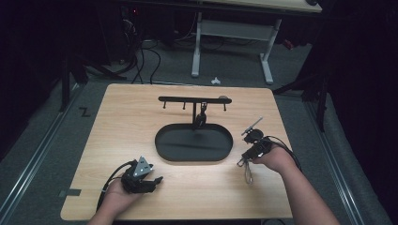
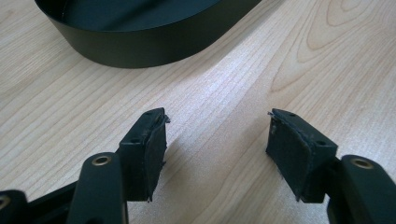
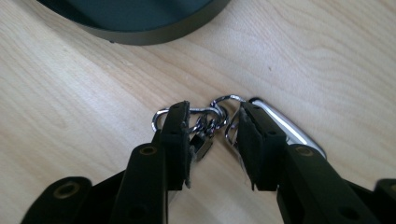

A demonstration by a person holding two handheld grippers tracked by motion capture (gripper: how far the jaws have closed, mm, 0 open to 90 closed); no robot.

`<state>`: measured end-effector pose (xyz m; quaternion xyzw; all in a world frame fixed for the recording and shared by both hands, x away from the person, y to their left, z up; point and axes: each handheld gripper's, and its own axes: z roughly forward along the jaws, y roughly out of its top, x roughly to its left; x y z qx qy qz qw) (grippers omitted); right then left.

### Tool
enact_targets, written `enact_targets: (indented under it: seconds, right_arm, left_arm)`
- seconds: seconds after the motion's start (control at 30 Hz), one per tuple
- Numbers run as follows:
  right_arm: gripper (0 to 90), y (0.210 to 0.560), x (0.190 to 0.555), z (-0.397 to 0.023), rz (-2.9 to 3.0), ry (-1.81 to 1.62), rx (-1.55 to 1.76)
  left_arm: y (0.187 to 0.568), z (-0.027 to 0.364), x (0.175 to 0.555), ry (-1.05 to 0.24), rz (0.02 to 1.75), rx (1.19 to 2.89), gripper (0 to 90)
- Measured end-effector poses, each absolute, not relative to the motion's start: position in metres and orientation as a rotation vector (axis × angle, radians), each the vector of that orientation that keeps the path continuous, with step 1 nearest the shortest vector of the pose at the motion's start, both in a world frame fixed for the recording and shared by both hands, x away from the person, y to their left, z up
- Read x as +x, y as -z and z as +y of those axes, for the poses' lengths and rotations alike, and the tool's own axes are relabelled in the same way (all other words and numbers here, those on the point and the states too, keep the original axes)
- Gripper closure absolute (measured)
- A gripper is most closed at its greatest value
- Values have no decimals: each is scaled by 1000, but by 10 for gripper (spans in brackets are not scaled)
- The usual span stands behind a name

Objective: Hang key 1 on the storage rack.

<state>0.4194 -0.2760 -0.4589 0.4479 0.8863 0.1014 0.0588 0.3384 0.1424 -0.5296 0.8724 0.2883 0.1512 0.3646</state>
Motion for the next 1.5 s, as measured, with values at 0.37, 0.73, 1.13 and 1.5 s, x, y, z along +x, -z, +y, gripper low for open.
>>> enact_targets:
  seconds: [0.37,0.73,1.13,1.5]
  right_arm:
    - [625,481,419,-256,2762,-212,1128]
    - [624,487,439,-253,2559,-260,1295]
    - [679,490,458,-311,2379,-220,1606]
    - [665,479,388,-305,2497,-284,1541]
  left_arm:
    - [530,144,338,-383,746,2243,379]
    - [530,144,339,-375,743,2244,379]
    - [530,147,338,-369,756,2236,379]
    - [530,143,337,-364,743,2243,380]
